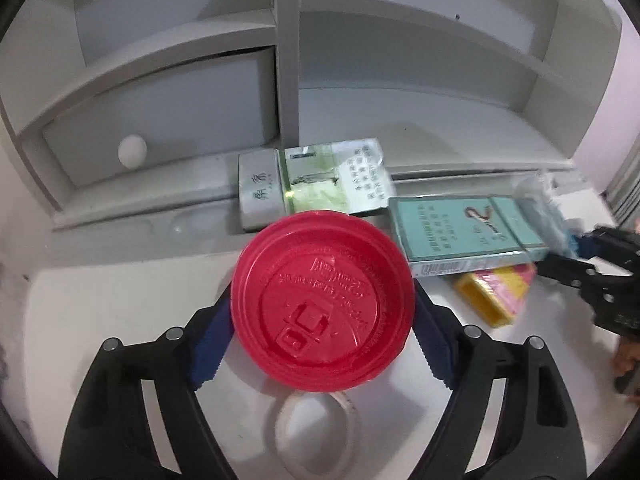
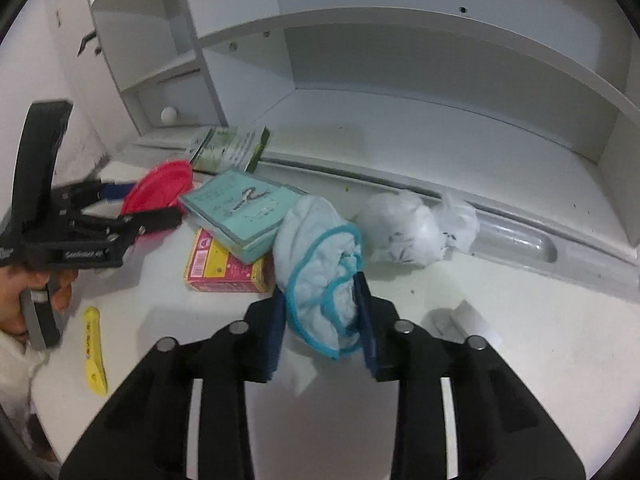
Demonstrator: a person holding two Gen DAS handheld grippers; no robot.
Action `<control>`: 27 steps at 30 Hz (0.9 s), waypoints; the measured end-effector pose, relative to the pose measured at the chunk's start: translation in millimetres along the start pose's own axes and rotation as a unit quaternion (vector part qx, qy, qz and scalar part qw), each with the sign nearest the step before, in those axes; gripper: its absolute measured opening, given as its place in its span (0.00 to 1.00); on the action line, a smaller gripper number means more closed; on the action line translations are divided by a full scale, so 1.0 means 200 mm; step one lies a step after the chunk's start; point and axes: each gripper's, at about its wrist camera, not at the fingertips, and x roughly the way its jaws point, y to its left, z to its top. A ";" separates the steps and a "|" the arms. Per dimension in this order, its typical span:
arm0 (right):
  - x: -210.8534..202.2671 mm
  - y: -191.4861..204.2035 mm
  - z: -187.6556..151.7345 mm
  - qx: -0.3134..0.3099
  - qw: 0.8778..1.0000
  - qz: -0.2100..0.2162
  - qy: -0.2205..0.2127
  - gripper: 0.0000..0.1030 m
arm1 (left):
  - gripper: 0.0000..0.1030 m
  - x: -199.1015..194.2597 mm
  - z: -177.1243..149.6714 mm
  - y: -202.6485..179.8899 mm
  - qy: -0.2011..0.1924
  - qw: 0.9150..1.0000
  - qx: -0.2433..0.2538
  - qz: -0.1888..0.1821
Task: Collect trash
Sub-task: 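Grasp the red cup lid with the left tool while the right tool grasps the blue-trimmed tissue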
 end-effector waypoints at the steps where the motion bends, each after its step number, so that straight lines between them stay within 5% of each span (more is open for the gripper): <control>1: -0.01 0.00 0.00 0.003 1.000 0.002 -0.003 0.26 | 0.76 -0.02 0.00 0.00 -0.007 1.000 0.001 0.006; 12: -0.29 0.04 -0.03 -0.004 0.999 -0.002 -0.052 0.26 | 0.76 -0.28 -0.06 0.02 -0.047 0.999 -0.010 0.021; 17: -0.27 0.04 -0.14 0.013 0.999 0.014 -0.027 0.26 | 0.76 -0.35 -0.10 0.01 -0.050 0.998 -0.024 0.008; 22: -0.43 0.00 -0.20 0.033 0.998 0.023 -0.045 0.26 | 0.76 -0.46 -0.10 -0.23 -0.070 0.997 0.017 -0.017; 27: -0.83 -0.18 -0.37 0.052 0.994 -0.022 -0.089 0.26 | 0.76 -0.58 -0.11 -0.66 -0.091 0.990 0.084 -0.074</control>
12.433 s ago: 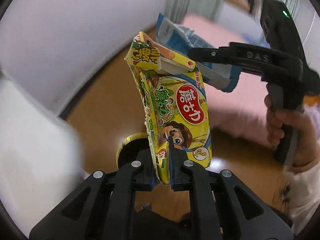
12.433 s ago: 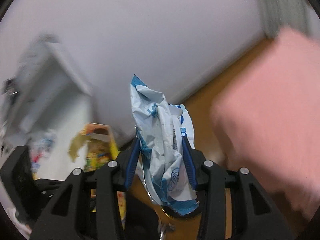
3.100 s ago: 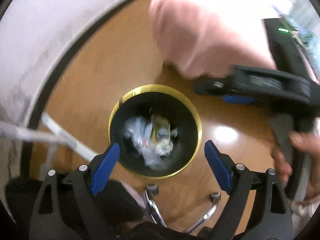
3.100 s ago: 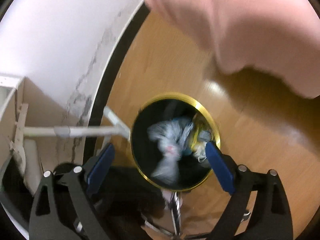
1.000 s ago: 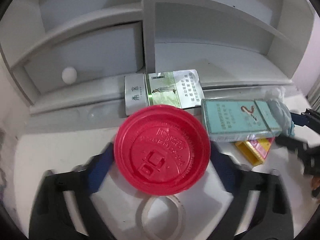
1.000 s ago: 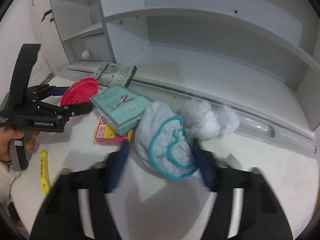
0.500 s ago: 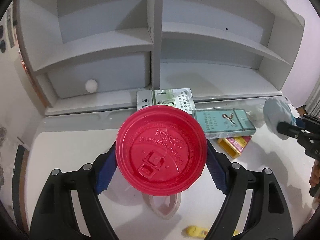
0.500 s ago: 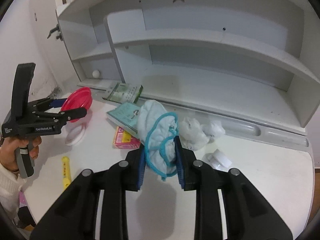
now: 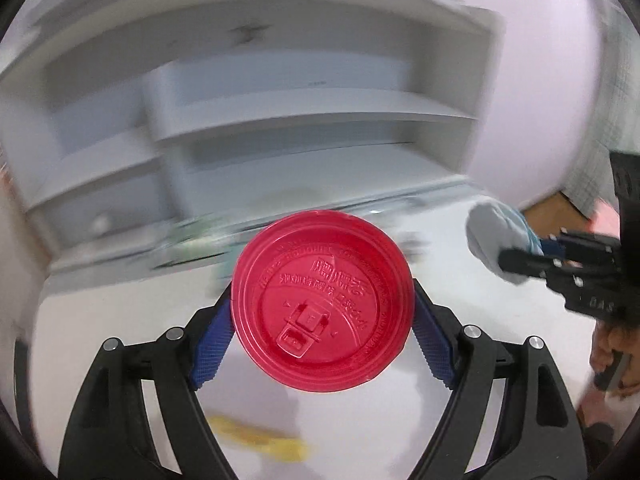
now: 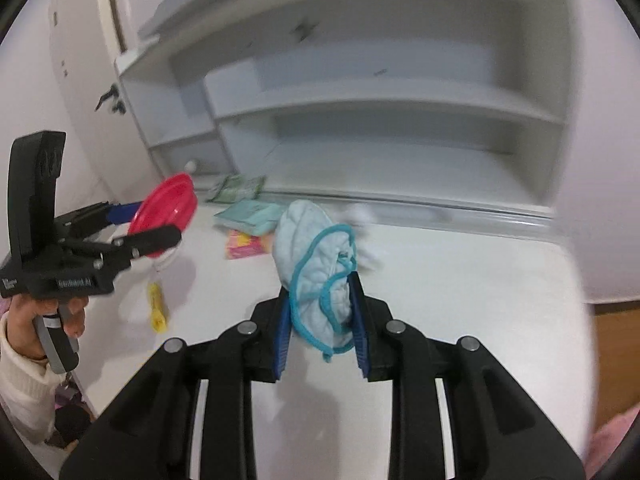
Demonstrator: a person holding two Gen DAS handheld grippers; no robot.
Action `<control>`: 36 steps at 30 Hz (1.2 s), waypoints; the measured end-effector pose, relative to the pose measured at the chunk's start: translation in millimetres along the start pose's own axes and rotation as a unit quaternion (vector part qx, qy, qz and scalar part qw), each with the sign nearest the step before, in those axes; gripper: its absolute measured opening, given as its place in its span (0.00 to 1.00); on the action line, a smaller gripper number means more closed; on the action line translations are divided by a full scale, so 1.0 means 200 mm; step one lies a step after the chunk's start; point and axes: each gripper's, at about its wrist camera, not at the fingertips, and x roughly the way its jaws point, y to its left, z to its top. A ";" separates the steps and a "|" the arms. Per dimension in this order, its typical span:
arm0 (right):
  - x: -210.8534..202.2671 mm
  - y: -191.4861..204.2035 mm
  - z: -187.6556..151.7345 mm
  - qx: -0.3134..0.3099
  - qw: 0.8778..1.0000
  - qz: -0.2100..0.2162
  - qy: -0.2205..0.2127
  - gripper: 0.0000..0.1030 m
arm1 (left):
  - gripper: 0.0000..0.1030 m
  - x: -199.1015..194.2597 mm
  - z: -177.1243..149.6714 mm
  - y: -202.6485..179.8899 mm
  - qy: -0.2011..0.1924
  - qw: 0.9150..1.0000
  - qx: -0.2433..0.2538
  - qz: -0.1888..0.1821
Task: Collect trash
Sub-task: 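Grasp the red cup lid with the left tool while the right tool grasps the blue-trimmed tissue, then carry the red lid and tissue over the black bin and open both tools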
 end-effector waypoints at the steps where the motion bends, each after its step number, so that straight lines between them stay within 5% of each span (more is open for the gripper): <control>1: -0.08 -0.05 -0.03 0.008 1.000 -0.011 -0.006 0.26 | 0.76 0.00 0.01 -0.13 -0.002 1.000 0.019 -0.018; 6: -0.62 -0.47 -0.38 0.096 0.992 -0.080 -0.037 0.26 | 0.76 0.01 -0.01 -0.81 0.007 0.984 0.116 -0.134; 12: -1.11 -0.89 -0.94 0.212 0.963 -0.161 -0.036 0.26 | 0.77 -0.01 -0.22 -1.72 0.041 0.929 0.258 -0.263; 18: -1.11 -1.29 -1.58 0.346 0.923 -0.167 0.017 0.26 | 0.77 0.09 -0.55 -2.24 0.098 0.881 0.333 -0.321; 23: -0.75 -1.56 -2.13 0.462 0.876 -0.108 0.082 0.26 | 0.77 0.62 -0.92 -2.47 0.227 0.865 0.340 -0.290; 28: -0.33 -1.74 -2.63 0.571 0.803 -0.059 0.162 0.26 | 0.76 1.27 -1.30 -2.52 0.357 0.845 0.345 -0.197; 33: -0.27 -1.81 -2.76 0.612 0.774 -0.051 0.154 0.26 | 0.78 1.46 -1.34 -2.45 0.384 0.847 0.314 -0.192; 36: -0.28 -1.82 -2.73 0.626 0.765 -0.043 0.146 0.68 | 0.92 1.43 -1.34 -2.52 0.366 0.850 0.315 -0.213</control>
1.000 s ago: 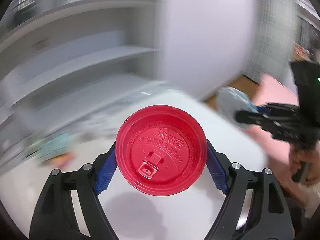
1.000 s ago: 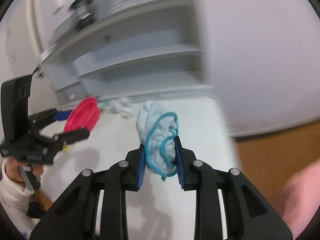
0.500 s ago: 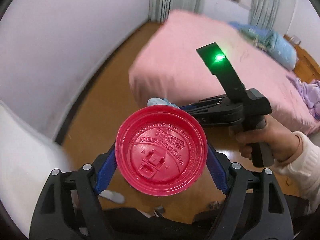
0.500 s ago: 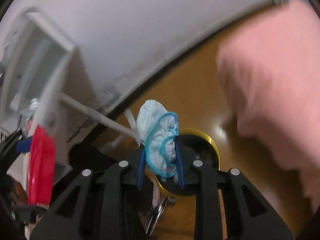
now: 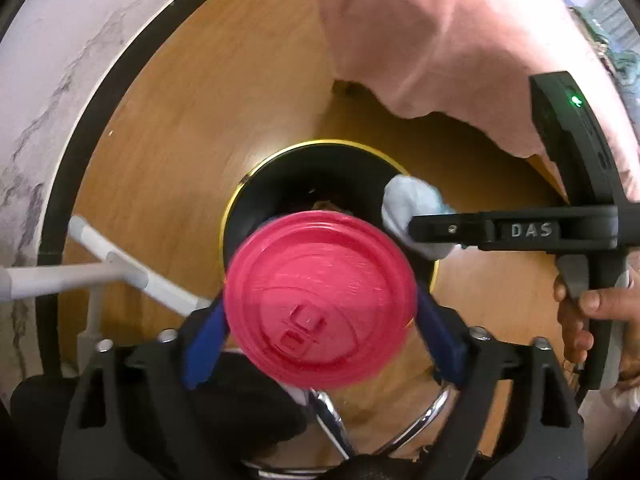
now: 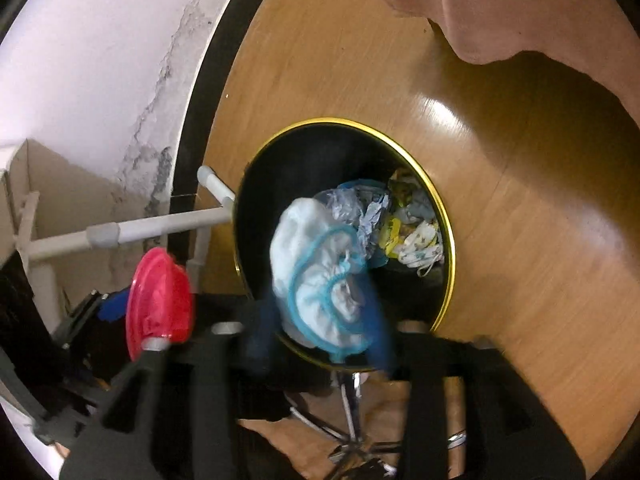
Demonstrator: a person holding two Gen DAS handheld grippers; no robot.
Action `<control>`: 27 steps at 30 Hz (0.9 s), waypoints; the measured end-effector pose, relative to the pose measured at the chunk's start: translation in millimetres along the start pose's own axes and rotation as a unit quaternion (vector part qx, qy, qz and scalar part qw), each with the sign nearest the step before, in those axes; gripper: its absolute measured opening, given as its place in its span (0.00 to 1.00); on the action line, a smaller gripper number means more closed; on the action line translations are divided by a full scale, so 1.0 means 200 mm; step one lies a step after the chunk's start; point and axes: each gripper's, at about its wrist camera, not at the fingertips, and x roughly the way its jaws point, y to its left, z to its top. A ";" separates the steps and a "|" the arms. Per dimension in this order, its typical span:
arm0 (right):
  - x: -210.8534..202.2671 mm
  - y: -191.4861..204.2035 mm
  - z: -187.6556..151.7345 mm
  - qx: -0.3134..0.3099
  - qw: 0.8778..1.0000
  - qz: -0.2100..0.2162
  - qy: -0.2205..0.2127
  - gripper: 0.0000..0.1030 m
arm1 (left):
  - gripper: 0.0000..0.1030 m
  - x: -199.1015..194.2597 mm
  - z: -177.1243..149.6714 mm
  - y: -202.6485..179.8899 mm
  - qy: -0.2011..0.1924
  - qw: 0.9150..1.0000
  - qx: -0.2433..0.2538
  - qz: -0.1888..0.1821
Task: Collect trash
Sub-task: 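Carry the red lid and tissue over the black bin and open both tools, then grasp the yellow plastic spoon with the right tool while the left tool grasps the white tape roll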
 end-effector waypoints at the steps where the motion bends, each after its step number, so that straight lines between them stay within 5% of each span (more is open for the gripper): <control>1: -0.03 0.01 0.01 0.006 1.000 0.007 -0.004 0.81 | 0.94 0.00 -0.01 -0.01 -0.004 1.000 -0.002 -0.006; 6: -0.31 0.06 0.01 0.000 0.998 -0.005 -0.057 0.81 | 0.94 -0.10 -0.04 -0.14 -0.025 0.999 0.014 -0.036; 9: -0.56 0.15 -0.02 -0.022 0.992 -0.039 -0.115 0.81 | 0.94 -0.35 -0.09 -0.27 -0.087 0.994 0.049 -0.044; 13: -0.97 0.41 -0.14 -0.074 0.966 -0.078 -0.234 0.90 | 0.94 -0.92 -0.25 -0.43 -0.221 0.969 0.086 -0.073; 16: -1.21 0.70 -0.30 -0.137 0.931 -0.087 -0.327 0.94 | 0.94 -1.37 -0.46 -0.40 -0.307 0.946 0.089 -0.060; 20: -1.26 1.14 -0.49 -0.240 0.895 -0.079 -0.368 0.93 | 0.94 -1.79 -0.81 -0.10 -0.383 0.923 0.027 0.036; 23: -1.15 1.45 -0.58 -0.313 0.885 -0.064 -0.340 0.93 | 0.94 -1.98 -1.12 0.27 -0.384 0.903 -0.083 0.177; 25: -1.07 1.62 -0.64 -0.347 0.880 -0.049 -0.320 0.93 | 0.94 -2.05 -1.38 0.56 -0.366 0.872 -0.182 0.270; 27: -0.97 1.79 -0.72 -0.384 0.872 -0.034 -0.301 0.93 | 0.94 -2.06 -1.63 0.81 -0.333 0.844 -0.271 0.320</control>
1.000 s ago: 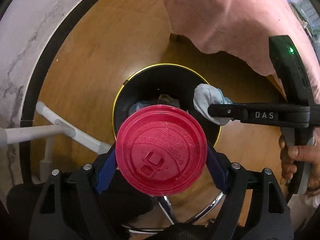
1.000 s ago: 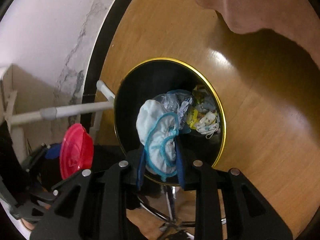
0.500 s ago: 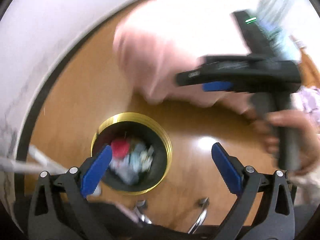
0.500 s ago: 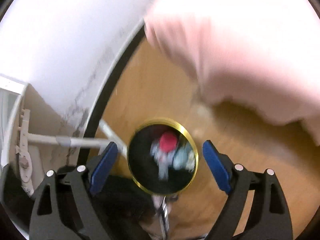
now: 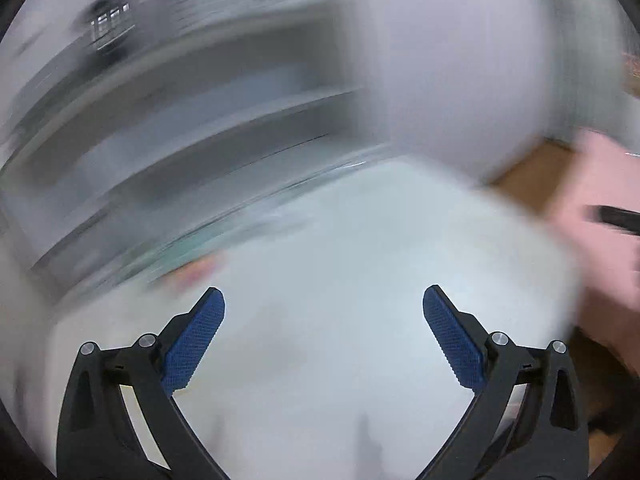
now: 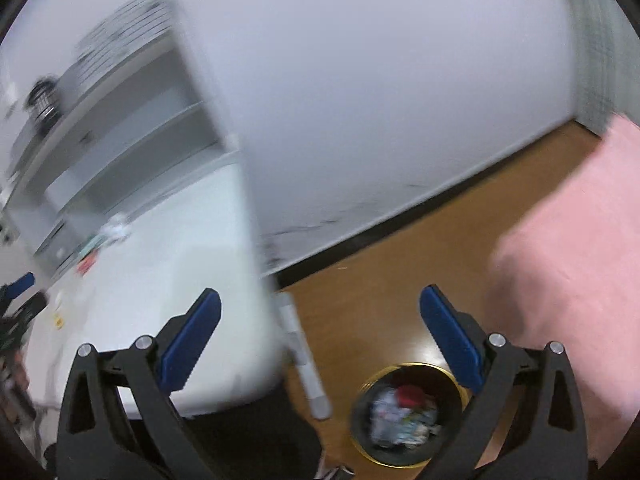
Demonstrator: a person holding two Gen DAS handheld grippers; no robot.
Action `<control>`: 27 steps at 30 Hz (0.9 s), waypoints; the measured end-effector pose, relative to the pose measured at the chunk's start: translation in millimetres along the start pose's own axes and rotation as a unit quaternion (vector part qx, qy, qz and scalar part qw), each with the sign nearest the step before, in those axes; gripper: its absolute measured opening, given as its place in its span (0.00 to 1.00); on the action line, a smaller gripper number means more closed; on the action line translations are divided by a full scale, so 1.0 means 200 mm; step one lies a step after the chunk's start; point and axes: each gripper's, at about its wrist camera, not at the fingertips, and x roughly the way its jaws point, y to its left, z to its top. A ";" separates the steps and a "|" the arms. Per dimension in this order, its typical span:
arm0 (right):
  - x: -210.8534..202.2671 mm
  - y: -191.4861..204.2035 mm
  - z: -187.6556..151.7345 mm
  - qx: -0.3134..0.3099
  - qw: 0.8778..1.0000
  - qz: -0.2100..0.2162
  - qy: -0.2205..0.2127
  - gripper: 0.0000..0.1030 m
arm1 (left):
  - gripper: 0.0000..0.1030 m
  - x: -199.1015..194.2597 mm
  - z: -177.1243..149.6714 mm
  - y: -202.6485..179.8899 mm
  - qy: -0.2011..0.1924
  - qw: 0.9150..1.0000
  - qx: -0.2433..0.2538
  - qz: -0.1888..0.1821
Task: Collect trash
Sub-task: 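Grasp the yellow plastic spoon with the right tool while the left tool grasps the white tape roll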
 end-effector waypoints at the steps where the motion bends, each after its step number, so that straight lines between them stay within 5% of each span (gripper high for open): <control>1: 0.02 0.09 0.01 -0.015 1.000 0.016 0.002 0.93 | 0.94 0.03 -0.06 0.18 0.022 0.999 -0.034 0.030; 4: 0.08 0.44 0.04 -0.090 0.993 0.069 0.010 0.93 | 0.94 0.03 -0.23 0.56 0.051 0.989 -0.109 0.087; 9: 0.29 1.10 0.02 -0.212 0.964 0.155 0.048 0.93 | 0.94 -0.02 -0.41 0.82 0.084 0.978 -0.124 0.143; 12: 0.43 1.46 -0.06 -0.266 0.939 0.200 0.082 0.93 | 0.94 -0.03 -0.51 0.90 0.102 0.975 -0.134 0.146; 15: 0.56 1.82 -0.18 -0.326 0.907 0.239 0.121 0.82 | 0.94 -0.05 -0.59 1.01 0.113 0.971 -0.149 0.147; 20: 0.63 2.19 -0.36 -0.385 0.866 0.276 0.159 0.75 | 0.94 -0.04 -0.66 1.15 0.127 0.968 -0.157 0.151; 24: 0.68 2.36 -0.43 -0.413 0.853 0.270 0.172 0.63 | 0.94 0.02 -0.64 1.25 0.119 0.967 -0.182 0.129; 27: 0.71 2.44 -0.46 -0.431 0.852 0.249 0.164 0.43 | 0.94 0.07 -0.58 1.26 0.109 0.971 -0.184 0.110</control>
